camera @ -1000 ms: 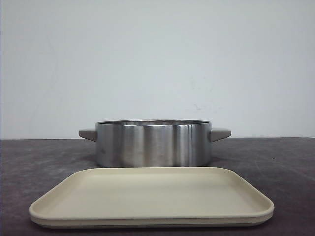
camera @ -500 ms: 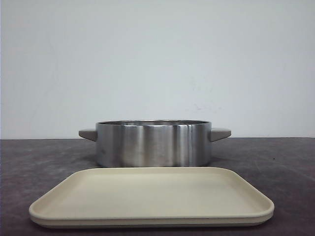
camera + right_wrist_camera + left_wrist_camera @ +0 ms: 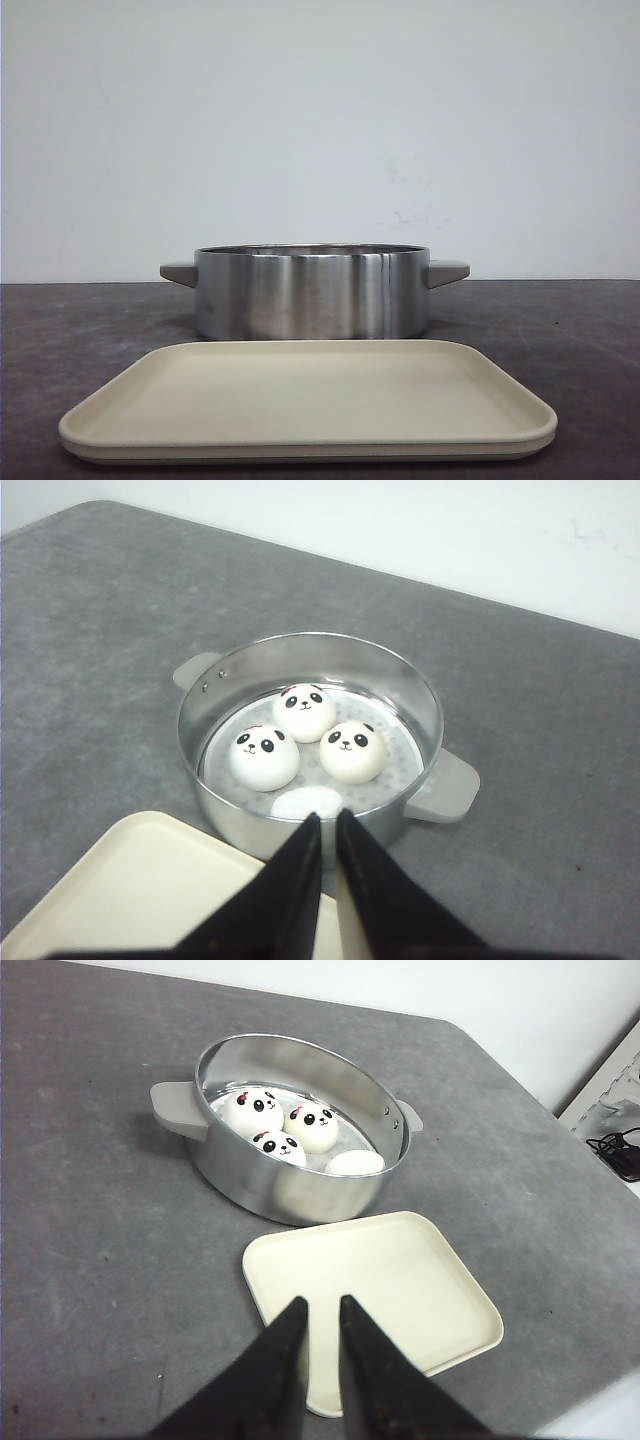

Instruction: Steam buns

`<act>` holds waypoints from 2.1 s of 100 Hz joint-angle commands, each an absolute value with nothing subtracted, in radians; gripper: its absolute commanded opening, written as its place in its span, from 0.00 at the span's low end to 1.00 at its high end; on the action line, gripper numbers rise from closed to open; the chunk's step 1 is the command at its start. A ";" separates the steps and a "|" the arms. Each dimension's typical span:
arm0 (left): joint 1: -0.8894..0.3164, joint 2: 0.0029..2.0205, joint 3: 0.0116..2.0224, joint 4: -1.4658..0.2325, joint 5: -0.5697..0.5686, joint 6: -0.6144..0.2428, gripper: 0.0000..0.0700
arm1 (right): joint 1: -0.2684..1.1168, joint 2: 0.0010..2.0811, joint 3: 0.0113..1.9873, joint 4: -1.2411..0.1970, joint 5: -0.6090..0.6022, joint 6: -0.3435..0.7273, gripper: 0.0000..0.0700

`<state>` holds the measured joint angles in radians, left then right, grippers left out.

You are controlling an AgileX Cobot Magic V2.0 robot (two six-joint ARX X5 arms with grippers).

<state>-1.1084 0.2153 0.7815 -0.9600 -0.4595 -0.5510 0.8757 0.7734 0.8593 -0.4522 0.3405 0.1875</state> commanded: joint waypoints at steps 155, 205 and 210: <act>-1.119 0.218 0.797 -0.949 -0.459 -0.559 0.01 | 0.023 0.004 0.011 -0.015 -0.181 0.179 0.03; -1.119 0.218 0.797 -0.949 -0.459 -0.559 0.01 | 0.024 0.004 0.011 -0.177 -0.023 0.166 0.02; -1.119 0.218 0.797 -0.949 -0.459 -0.559 0.01 | 0.024 0.004 0.011 -0.178 -0.014 0.156 0.02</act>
<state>-1.1084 0.2153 0.7815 -0.9600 -0.4602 -0.5537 0.0242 0.0032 0.0158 -0.1753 -0.0269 0.1783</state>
